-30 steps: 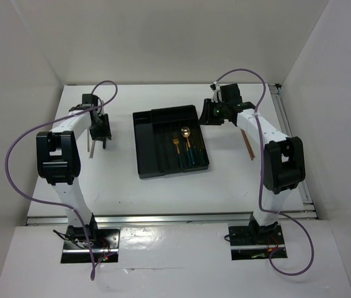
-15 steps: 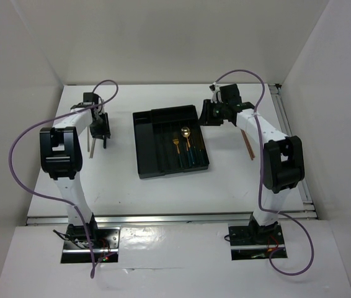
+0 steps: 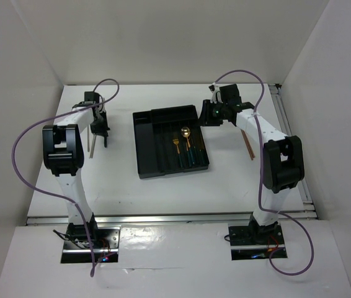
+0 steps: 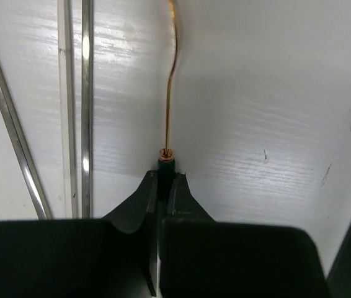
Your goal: Sort the eating utensils into containers
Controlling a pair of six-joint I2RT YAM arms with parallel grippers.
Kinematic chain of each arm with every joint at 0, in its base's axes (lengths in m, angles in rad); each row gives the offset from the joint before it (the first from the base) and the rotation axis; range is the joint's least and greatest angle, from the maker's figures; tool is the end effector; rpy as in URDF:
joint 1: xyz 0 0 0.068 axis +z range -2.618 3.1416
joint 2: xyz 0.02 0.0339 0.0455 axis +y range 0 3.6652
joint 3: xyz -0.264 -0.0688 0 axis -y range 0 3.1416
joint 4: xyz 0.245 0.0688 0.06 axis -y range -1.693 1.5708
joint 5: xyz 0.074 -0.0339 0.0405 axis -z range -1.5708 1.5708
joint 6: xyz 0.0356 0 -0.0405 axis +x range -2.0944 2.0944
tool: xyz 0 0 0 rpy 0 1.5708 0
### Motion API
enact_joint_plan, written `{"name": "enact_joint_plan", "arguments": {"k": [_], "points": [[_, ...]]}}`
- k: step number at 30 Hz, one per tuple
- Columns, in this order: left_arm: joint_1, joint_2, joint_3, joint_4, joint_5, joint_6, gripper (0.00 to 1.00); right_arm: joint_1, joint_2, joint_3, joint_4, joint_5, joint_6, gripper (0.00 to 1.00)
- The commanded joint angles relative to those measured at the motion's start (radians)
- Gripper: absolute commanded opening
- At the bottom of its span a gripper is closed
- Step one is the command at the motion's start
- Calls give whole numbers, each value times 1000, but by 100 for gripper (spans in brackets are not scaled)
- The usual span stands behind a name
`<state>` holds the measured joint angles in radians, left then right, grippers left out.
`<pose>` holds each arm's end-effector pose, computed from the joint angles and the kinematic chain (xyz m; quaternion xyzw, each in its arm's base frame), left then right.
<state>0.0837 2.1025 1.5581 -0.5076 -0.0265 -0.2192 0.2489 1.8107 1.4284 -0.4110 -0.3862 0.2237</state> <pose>0.4472 0.0385 0.1703 -0.1492 0.9549 -0.0046 0.2568 0.3916 0.1134 0.2580 -0.0842 0.9072 0.2597 0.3201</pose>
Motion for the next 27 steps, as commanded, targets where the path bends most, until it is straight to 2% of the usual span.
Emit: {"name": "enact_joint_plan", "arguments": {"k": [1,8,13,18,24,27], "points": [[2,31,14,1,17,21,2,0,1,18,31,-17,-14,41],[2,-107,5,-86,138,-48,0,0,-27,0,40,-7,-23,41],[2,-338,-4,-117,368,-209,0,0,-47,-25,40,15,-41,41],[-25,-554,-104,-16,563,-444,0,0,-76,-57,40,26,-50,41],[-129,-602,-144,-34,620,-572,0,0,-94,-57,31,60,-83,40],[-205,-634,-200,3,553,-615,0,0,-116,-57,31,72,-83,40]]}}
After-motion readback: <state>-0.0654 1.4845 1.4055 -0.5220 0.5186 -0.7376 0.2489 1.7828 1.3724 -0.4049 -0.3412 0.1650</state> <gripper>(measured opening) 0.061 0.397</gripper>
